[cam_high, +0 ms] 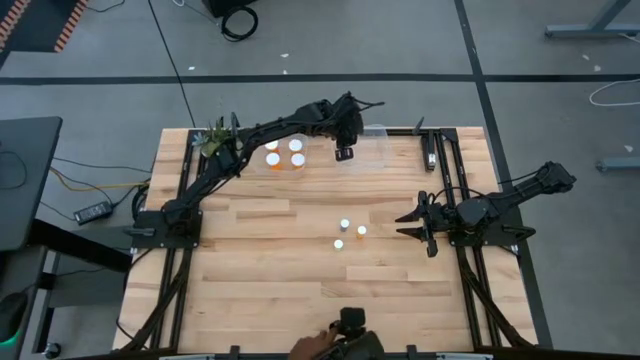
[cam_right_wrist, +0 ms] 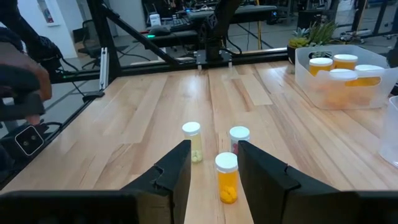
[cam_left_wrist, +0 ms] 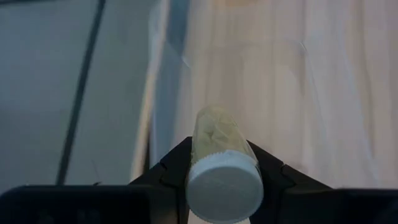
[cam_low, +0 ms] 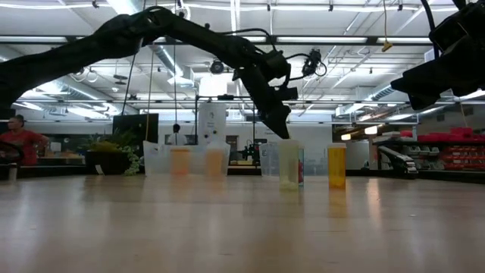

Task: Pick and place medicine bottles into bin by pill shape (circle, oval)
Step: Put the bottom small yellow pill bottle into the right bin

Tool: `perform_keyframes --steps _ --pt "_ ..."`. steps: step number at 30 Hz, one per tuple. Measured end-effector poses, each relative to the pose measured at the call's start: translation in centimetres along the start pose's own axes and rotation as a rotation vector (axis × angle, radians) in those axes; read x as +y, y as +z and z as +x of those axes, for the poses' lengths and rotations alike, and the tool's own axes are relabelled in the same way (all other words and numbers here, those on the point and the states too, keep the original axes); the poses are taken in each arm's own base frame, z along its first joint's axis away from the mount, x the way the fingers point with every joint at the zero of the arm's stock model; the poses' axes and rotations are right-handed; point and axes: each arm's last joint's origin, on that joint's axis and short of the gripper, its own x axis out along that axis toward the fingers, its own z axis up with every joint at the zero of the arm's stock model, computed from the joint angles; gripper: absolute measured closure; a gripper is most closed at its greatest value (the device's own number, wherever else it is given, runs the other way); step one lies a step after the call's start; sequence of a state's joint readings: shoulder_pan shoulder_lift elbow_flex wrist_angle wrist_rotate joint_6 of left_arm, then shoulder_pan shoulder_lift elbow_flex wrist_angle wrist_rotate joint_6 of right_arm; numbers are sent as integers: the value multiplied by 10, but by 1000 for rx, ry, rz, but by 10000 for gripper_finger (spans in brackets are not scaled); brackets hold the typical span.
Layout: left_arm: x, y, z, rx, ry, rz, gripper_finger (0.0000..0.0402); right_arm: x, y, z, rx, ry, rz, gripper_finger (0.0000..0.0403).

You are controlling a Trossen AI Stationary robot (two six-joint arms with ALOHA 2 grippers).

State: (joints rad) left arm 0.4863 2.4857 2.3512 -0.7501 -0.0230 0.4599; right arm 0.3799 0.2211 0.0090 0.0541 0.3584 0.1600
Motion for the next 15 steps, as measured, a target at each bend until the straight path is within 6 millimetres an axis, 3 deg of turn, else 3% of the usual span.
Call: perform_keyframes --steps 15 --pt "-11 27 -4 -180 69 70 291 0 0 0 0 0 0 265"
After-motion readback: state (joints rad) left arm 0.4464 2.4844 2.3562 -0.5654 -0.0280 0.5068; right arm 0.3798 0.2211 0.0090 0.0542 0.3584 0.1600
